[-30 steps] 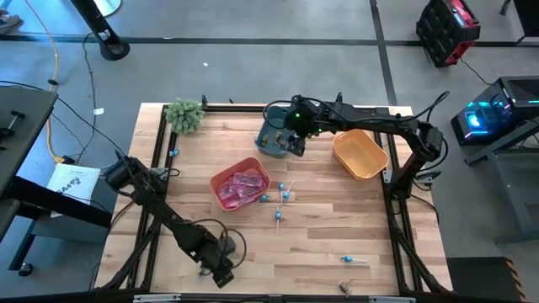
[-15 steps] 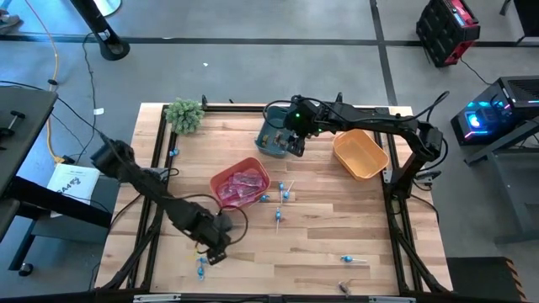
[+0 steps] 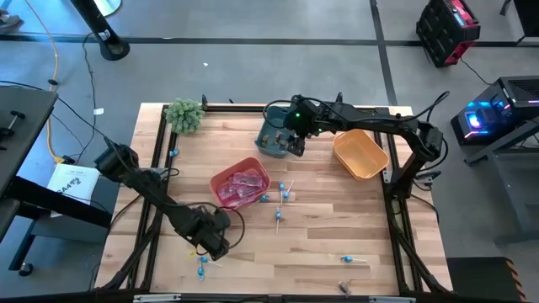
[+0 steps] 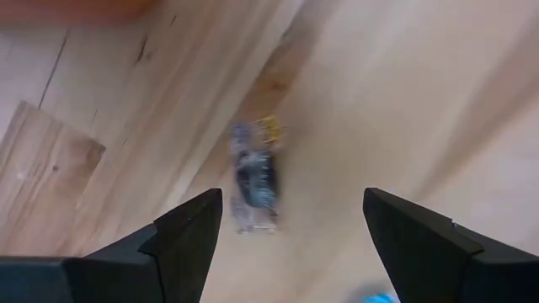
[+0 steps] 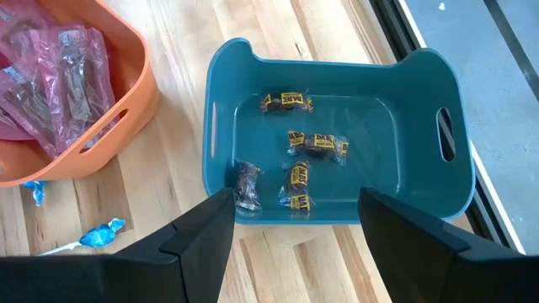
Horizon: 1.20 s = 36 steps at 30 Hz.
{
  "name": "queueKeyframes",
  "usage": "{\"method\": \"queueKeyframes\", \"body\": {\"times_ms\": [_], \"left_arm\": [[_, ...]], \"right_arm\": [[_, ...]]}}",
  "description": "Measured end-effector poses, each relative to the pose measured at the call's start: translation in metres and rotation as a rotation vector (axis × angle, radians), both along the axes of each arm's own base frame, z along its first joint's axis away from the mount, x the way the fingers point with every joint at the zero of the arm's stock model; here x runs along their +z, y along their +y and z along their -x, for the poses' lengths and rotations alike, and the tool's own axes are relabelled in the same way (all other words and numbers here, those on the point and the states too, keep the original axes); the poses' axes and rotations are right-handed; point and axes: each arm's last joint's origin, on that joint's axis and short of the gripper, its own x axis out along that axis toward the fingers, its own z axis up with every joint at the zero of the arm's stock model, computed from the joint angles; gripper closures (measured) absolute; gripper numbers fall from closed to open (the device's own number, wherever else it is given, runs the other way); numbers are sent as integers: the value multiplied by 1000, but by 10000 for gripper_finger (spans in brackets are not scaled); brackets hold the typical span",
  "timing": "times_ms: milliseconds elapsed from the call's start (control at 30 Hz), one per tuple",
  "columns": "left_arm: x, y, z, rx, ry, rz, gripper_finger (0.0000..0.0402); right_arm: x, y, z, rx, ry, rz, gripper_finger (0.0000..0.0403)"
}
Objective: Sort candy
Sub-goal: Put the black candy into the blue bin
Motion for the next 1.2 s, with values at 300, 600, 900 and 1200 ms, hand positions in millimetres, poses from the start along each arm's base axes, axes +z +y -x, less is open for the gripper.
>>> {"method": "queueKeyframes", "body": {"times_ms": [300, 600, 900, 1200], "left_arm": [[-27, 10, -5, 80, 134, -103, 117], [-27, 15, -10, 82, 123, -93, 217], [-3, 18, -2, 82, 96, -45, 362], [76, 54, 31, 133, -167, -99, 367]], "right_arm": [[0, -1, 0, -2, -6, 3, 156], [0, -2, 0, -5, -6, 3, 156], [0, -2, 0, 3, -3, 8, 156], [6, 0, 5, 23, -1, 5, 156]]}}
